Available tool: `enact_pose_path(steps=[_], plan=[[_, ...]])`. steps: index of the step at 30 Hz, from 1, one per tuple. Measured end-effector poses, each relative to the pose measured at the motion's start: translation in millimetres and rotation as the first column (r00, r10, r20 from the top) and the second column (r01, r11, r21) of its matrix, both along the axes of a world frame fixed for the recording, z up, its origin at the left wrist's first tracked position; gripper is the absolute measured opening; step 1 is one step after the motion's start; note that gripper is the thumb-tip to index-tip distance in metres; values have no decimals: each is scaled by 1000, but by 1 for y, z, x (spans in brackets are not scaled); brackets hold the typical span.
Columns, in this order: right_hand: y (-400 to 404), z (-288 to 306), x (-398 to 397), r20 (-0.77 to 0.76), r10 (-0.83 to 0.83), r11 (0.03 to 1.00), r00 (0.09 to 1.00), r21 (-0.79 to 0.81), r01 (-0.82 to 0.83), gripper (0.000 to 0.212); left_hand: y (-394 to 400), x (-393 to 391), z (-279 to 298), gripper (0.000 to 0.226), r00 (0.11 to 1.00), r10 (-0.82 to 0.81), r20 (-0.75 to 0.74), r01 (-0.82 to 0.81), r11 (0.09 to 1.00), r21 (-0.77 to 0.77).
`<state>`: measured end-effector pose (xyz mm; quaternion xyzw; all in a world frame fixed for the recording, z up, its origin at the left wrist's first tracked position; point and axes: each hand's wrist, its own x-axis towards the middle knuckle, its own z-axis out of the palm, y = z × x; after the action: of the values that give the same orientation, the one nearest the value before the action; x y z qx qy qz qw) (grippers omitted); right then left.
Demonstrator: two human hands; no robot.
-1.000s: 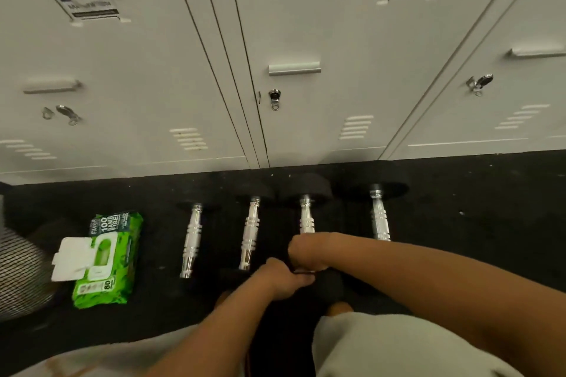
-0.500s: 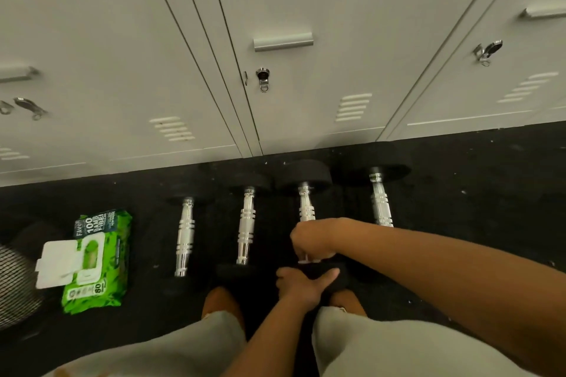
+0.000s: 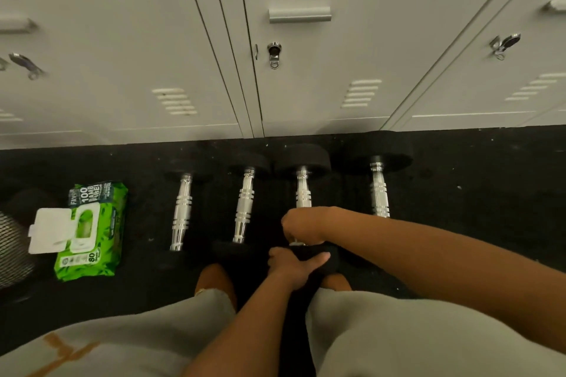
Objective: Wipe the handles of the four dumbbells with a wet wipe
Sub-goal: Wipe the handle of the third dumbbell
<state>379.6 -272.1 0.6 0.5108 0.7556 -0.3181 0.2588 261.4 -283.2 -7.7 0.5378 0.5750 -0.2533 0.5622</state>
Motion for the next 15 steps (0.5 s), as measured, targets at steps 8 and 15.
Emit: enact_pose_path(steps=[8,15], plan=[[-6,3,-8,137,253,951,958,149,-273,26,-4,0,0,111,1000,-6,31,5,999,33],[4,9,9,78,196,972,978,115,-204,26,-12,5,1,111,1000,25,-19,-23,991,128]])
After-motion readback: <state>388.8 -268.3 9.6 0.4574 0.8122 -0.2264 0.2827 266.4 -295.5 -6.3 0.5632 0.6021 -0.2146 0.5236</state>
